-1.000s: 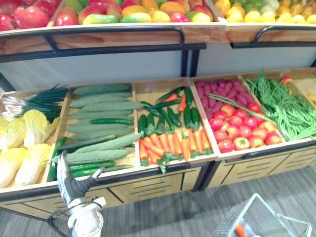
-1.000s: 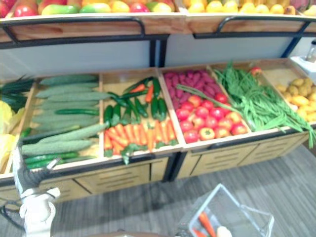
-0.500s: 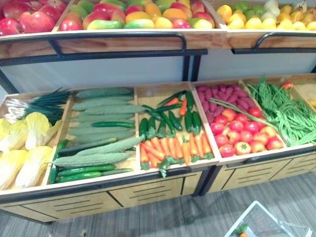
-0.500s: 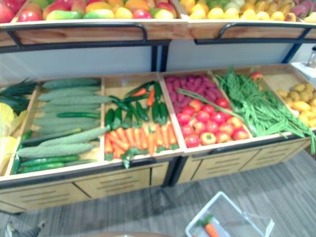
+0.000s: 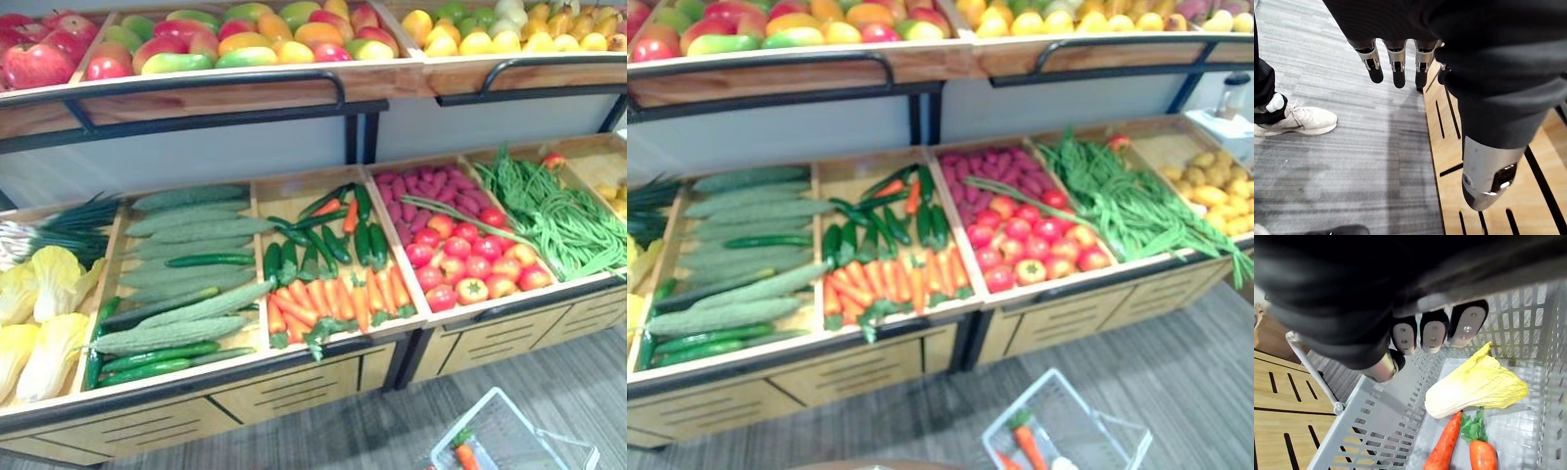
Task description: Pick vegetable in the basket
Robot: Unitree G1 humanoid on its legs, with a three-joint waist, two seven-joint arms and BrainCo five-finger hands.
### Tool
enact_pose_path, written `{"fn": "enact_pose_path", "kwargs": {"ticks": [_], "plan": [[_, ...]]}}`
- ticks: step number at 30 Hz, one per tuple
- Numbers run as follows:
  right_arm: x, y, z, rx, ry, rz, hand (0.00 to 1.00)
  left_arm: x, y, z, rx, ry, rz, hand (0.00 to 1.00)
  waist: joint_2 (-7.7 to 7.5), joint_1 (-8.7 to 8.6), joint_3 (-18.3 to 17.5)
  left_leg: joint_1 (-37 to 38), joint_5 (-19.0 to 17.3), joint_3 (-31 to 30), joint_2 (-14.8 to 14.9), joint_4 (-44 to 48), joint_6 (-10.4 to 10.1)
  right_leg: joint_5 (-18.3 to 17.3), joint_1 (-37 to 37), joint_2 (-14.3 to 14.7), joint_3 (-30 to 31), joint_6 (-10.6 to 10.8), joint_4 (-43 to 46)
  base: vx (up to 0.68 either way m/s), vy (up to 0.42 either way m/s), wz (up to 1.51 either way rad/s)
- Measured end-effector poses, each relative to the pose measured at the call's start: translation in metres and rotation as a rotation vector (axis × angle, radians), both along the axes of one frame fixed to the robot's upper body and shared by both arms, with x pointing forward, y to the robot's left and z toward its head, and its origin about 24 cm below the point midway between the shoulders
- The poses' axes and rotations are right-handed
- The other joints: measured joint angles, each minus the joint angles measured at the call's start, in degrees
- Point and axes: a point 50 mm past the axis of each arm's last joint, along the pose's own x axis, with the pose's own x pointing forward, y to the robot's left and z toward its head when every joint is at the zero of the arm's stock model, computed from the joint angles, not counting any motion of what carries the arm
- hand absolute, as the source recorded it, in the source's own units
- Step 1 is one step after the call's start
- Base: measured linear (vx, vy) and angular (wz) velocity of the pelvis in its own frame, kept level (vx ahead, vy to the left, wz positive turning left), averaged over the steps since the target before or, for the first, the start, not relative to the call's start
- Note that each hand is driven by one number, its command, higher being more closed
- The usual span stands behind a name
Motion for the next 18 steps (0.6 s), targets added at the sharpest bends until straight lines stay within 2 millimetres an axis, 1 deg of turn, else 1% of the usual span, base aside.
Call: {"fn": "enact_pose_path", "kwargs": {"ticks": [2, 4, 7, 8, 14, 18], "plan": [[0.001, 0.002, -0.001, 0.010, -0.006, -0.004, 1.00, 0.001, -0.007, -0.003, -0.044, 0.017, -0.056, 0.00, 0.08, -0.14, 0.0, 0.4, -0.2, 0.4, 0.2, 0.1, -0.1, 0.0, 0.1, 0.2, 0.4, -0.1, -0.1, 0.03, -0.016, -0.12], [0.001, 0.002, -0.001, 0.011, -0.006, -0.004, 1.00, 0.003, -0.011, -0.005, -0.068, 0.024, -0.096, 0.00, 0.11, -0.19, 0.0, 0.4, -0.3, 0.6, 0.3, 0.1, -0.2, 0.0, 0.1, 0.4, 0.6, -0.1, -0.3, 0.03, -0.011, -0.05], [0.002, 0.002, -0.001, 0.013, -0.005, 0.005, 1.00, 0.001, -0.015, -0.007, -0.098, 0.045, -0.132, 0.00, 0.17, -0.19, 0.1, 0.6, -0.4, 1.0, 0.5, 0.1, -0.3, 0.0, 0.1, 0.6, 0.9, 0.0, -0.4, 0.03, -0.012, -0.07], [0.016, 0.003, 0.000, 0.023, -0.028, 0.081, 1.00, 0.000, -0.022, -0.010, -0.130, 0.076, -0.200, 0.00, 0.77, -0.26, 1.8, 1.3, -0.9, 1.7, 0.5, 0.1, -0.4, 0.0, 0.3, 0.9, 1.8, 0.2, -0.8, 0.00, 0.000, 0.00], [0.018, 0.003, 0.000, 0.024, -0.033, 0.085, 1.00, 0.000, -0.022, -0.010, -0.132, 0.076, -0.198, 0.00, 0.73, -0.17, 1.8, 1.2, -0.9, 1.5, 0.5, 0.1, -0.3, 0.0, 0.5, 0.8, 1.5, 0.2, -0.9, 0.00, 0.000, 0.01], [0.022, 0.006, -0.001, 0.039, -0.040, 0.123, 1.00, 0.000, -0.023, -0.011, -0.152, 0.067, -0.184, 0.00, 0.49, -0.03, 1.9, 1.3, -0.9, 1.1, 0.4, 0.2, -0.3, 0.0, 0.8, 0.8, 1.0, 0.2, -1.0, 0.00, 0.000, 0.05]]}}
